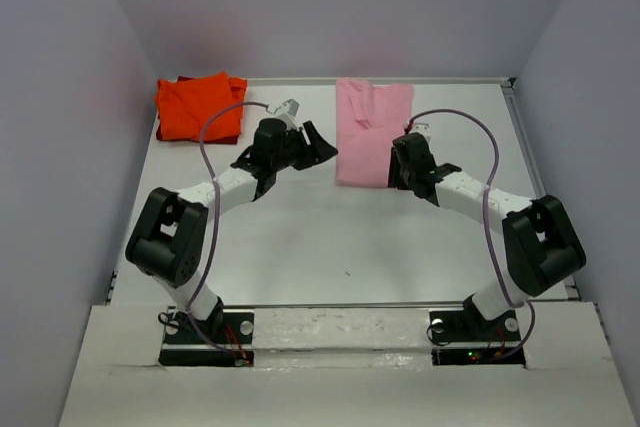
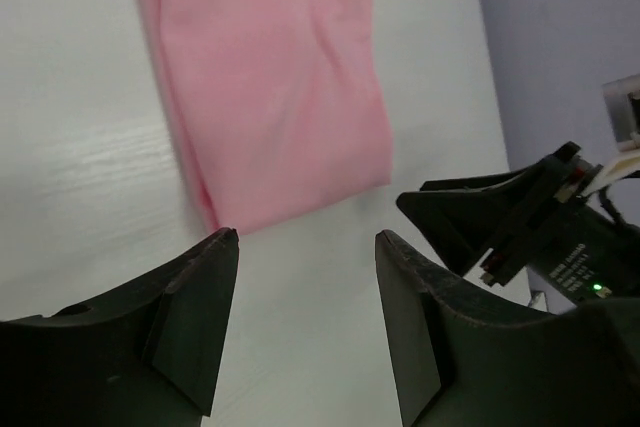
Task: Fold and stack the t-shirts
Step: Pick up the 2/3-rectangle-folded T-shirt from the center of the board.
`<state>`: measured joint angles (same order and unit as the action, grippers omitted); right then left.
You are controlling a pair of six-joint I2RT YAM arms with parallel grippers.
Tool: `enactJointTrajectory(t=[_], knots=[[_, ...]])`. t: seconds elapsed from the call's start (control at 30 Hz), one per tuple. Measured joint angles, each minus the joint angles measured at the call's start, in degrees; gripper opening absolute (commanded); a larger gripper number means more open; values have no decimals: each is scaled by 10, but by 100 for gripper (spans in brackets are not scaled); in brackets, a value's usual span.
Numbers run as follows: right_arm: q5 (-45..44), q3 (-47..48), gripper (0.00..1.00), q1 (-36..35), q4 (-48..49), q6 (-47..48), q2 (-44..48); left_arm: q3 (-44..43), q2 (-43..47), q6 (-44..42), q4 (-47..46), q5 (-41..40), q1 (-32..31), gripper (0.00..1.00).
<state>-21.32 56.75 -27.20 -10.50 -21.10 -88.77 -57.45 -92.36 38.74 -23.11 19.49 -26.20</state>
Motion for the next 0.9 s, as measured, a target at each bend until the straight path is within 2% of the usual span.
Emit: enactJointTrajectory(t=[0.07,0.2,0.4,0.9], knots=[[14,-41,54,0,-3,-24,-7,39,-27,8,-14,-3,-4,66],[24,-62,62,0,3,-53,-29,81,-92,8,-16,-26,-12,68],[32,-63,71,5,26,-73,-47,92,-109,8,-52,-40,-23,69],[-1,-62,73,51,37,-88,-60,67,-153,2,-97,-58,-34,68]])
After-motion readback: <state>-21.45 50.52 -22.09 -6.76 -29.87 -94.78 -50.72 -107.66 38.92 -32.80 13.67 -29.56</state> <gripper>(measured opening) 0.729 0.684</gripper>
